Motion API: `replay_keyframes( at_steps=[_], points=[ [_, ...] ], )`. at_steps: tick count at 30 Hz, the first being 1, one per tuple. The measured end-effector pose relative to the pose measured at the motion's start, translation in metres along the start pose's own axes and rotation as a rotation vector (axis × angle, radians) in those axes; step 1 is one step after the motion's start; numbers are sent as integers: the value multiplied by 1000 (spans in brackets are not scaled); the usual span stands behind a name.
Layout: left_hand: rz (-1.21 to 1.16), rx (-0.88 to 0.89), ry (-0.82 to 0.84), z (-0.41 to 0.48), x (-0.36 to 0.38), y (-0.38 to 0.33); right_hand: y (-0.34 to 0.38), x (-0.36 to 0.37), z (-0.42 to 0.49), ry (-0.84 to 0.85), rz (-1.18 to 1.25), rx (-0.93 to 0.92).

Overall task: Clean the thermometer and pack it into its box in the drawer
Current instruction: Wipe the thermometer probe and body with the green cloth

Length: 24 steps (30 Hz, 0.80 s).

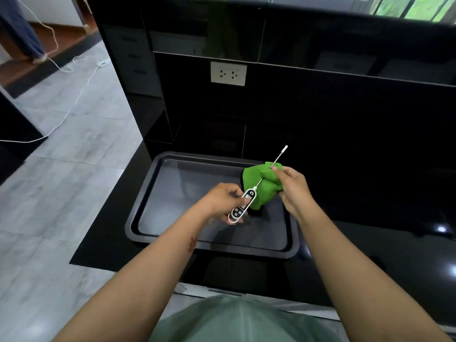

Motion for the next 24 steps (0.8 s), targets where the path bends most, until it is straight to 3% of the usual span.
replay_keyframes(
  at_steps=[11, 14, 18, 20, 24],
  points=[
    [-274, 73, -8, 6, 23, -28, 29, -77, -2, -180, -83, -9],
    [-281, 42, -4, 10, 31, -25, 42, -92, -5, -97, -229, 57],
    [-281, -6, 38, 10, 49, -15, 30, -104, -24, 154, -624, 317],
    [-285, -15, 54, 10, 56, -14, 14, -118, -27, 134, -713, 381],
    [-279, -23, 44, 10, 57, -18, 1, -135, -15, -98, -721, 104]
  ],
)
Point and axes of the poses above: each hand's wrist, its own z-axis towards the middle knuckle, its own x-axis out of the palm, y = z × x, the point moved 8 cm from there along z, towards the middle knuckle, and after that the axes turned 8 degrees about z, right-handed, at the moved point
